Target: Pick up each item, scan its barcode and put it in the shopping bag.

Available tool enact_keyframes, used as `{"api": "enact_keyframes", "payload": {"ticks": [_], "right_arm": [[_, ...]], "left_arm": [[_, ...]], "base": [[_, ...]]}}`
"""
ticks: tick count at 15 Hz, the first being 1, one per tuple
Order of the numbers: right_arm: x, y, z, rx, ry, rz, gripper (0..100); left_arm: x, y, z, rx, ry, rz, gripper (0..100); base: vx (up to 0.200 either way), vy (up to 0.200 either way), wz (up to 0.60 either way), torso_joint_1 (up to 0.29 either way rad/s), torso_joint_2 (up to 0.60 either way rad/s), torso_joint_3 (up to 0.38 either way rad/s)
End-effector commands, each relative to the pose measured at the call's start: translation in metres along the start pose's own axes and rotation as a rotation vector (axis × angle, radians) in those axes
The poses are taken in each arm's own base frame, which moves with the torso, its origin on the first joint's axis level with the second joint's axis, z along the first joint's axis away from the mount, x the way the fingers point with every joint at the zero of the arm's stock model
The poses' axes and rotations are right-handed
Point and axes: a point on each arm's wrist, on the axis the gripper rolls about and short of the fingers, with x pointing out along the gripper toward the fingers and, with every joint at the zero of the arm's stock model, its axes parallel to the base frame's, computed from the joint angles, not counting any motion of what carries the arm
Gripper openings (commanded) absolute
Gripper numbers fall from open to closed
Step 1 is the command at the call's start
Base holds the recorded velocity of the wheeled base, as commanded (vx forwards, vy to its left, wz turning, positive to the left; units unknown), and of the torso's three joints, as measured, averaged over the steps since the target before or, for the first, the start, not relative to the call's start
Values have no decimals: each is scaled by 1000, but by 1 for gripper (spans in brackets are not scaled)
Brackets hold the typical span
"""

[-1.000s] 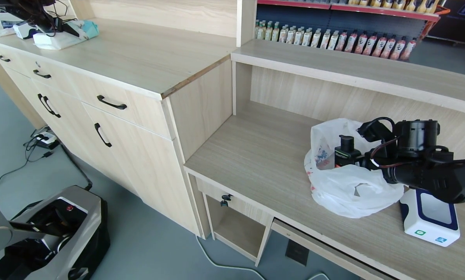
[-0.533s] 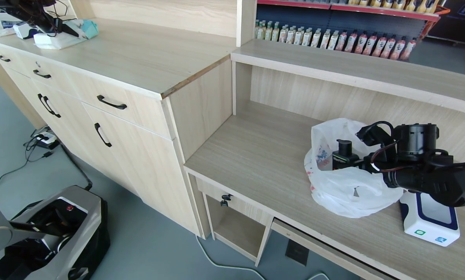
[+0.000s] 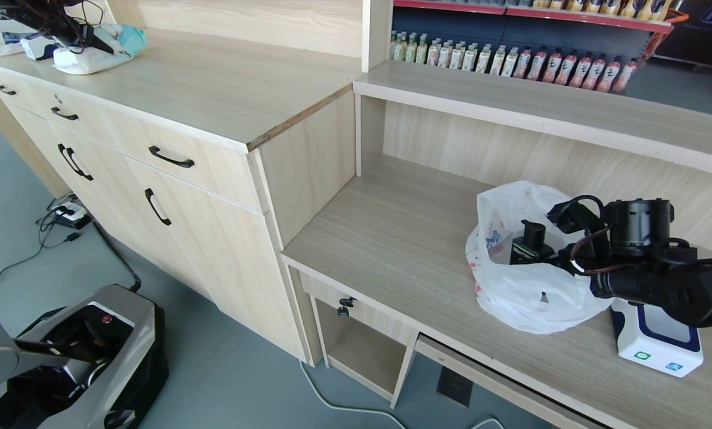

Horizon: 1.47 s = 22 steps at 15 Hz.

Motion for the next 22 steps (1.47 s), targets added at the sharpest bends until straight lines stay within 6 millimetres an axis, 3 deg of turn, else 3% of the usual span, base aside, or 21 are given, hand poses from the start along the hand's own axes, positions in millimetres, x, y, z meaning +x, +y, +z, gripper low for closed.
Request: {"api": "enact_keyframes", "payload": {"ticks": [1,2,3,7,9,11,12,16,18,22], "right_arm": [[0,1,-2,1,9,3,0],[-1,1,-2,1,8,3,0],[-1,1,-1,0,6,3,100],[-13,-2,16,-14,-63,-12,100],[-26,-3,44,-37,-164,-27,100],[-53,4,81,-75,-309,-32,100],[-65,4,90,-102,-350,-44,100],[-127,-11,97,-229,-404,-171,100],[-169,-21,95,-340,-491,-182,100],[-204,-41,95,-397,-532,-277,100]], "left_arm": [[0,0,0,0,-1,2,100],[0,0,0,0,-1,0,100],[0,0,0,0,-1,0,100],[0,0,0,0,-1,0,100],[0,0,0,0,-1,0,100],[0,0,0,0,-1,0,100],[0,0,0,0,-1,0,100],[0,0,0,0,-1,0,100],[0,0,0,0,-1,0,100],[0,0,0,0,-1,0,100]], "base": [[0,0,0,0,0,0],[0,0,0,0,0,0],[0,0,0,0,0,0],[0,0,0,0,0,0],[0,0,0,0,0,0],[0,0,0,0,0,0],[0,0,0,0,0,0],[0,0,0,0,0,0],[0,0,0,-13,33,28],[0,0,-600,-156,426,270]]}}
